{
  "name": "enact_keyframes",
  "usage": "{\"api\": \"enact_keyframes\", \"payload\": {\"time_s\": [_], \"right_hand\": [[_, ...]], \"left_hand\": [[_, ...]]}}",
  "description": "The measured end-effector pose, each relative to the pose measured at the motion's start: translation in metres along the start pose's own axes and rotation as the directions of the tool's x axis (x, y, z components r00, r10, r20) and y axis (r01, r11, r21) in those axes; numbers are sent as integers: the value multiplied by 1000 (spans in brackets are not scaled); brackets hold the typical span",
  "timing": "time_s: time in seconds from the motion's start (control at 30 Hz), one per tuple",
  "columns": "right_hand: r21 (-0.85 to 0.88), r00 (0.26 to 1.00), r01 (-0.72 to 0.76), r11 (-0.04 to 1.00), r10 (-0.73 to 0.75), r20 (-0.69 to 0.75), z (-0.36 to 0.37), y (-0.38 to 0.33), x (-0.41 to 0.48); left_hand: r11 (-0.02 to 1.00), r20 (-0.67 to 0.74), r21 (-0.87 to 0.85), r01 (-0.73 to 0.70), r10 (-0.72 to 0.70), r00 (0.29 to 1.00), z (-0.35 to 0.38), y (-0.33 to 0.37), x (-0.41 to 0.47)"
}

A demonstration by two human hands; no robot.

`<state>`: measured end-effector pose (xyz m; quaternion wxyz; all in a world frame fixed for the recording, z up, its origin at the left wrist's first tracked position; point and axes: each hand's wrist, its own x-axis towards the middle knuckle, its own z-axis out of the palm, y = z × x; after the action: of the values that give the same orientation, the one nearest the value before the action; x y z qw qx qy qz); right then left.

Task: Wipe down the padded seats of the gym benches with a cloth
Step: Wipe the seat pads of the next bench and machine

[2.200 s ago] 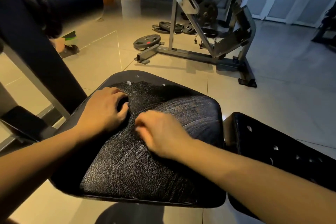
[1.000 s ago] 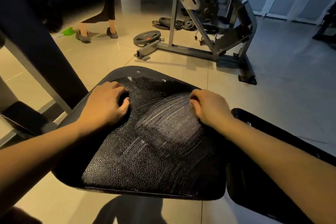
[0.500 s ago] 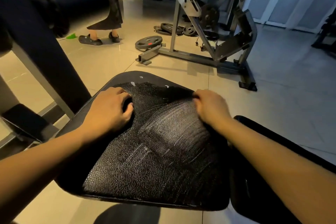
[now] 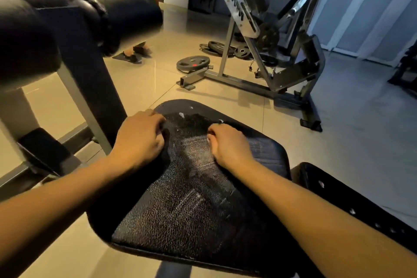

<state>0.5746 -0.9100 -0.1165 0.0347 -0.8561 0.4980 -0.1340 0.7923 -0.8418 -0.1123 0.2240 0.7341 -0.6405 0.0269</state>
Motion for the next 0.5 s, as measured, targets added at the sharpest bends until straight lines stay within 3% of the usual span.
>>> {"api": "enact_keyframes", "payload": {"time_s": [0.1, 0.2, 0.37, 0.5], "right_hand": [[-146, 946, -323, 935, 316, -72, -16, 87, 12], [-205, 908, -417, 885, 400, -122, -14, 102, 23], [-95, 963, -259, 961, 249, -102, 11, 11, 59], [38, 999, 51, 998, -50, -15, 22, -59, 47]], "left_hand": [[998, 57, 34, -54, 52, 997, -13, -21, -7], [997, 66, -5, -82, 82, 994, -9, -29, -25], [991, 31, 62, -118, 116, 993, 6, -24, -29], [991, 26, 105, -78, 76, 997, 4, -25, -29]]}}
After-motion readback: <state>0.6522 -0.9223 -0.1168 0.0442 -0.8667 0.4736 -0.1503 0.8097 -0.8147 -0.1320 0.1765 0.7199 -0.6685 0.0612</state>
